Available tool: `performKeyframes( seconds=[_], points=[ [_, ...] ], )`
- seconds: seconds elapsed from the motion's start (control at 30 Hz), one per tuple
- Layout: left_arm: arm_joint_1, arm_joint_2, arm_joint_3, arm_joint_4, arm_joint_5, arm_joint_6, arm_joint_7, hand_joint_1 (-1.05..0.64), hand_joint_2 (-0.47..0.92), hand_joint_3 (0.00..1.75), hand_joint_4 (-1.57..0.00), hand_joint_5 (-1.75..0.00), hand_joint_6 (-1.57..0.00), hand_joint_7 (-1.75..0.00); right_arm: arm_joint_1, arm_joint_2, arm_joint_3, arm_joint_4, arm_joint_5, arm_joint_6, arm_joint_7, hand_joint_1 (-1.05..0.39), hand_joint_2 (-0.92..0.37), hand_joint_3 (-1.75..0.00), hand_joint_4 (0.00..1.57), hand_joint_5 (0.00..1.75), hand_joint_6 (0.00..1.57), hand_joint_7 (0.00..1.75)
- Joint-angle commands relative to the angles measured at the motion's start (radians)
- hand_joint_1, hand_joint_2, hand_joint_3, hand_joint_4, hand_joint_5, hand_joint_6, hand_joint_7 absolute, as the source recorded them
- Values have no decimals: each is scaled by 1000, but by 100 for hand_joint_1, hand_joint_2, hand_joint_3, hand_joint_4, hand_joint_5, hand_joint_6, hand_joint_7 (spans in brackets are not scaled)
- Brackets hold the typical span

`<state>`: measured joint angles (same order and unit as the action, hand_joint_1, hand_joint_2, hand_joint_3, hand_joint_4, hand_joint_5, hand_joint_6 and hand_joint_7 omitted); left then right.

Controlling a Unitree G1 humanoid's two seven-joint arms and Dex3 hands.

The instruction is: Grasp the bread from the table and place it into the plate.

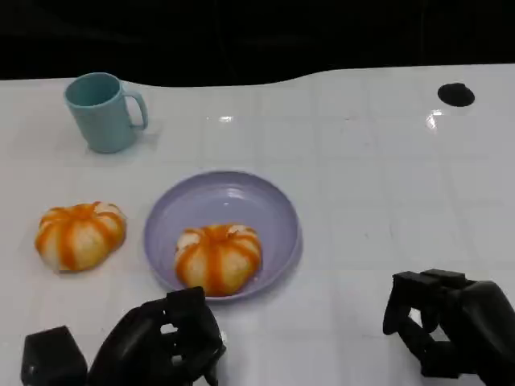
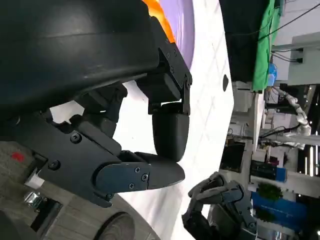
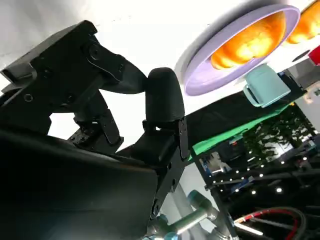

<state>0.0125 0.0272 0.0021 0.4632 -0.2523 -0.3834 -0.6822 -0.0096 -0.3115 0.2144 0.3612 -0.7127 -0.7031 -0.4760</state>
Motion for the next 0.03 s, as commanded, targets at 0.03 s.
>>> performKeyframes(
  seconds=[0.03],
  points=[
    [1, 14, 4, -9, -9, 9, 1, -53, 68, 62, -80, -175, -77, -139, -8, -23, -4, 11, 23, -6, 8, -18, -44, -119, 87, 175, 71, 157]
  ],
)
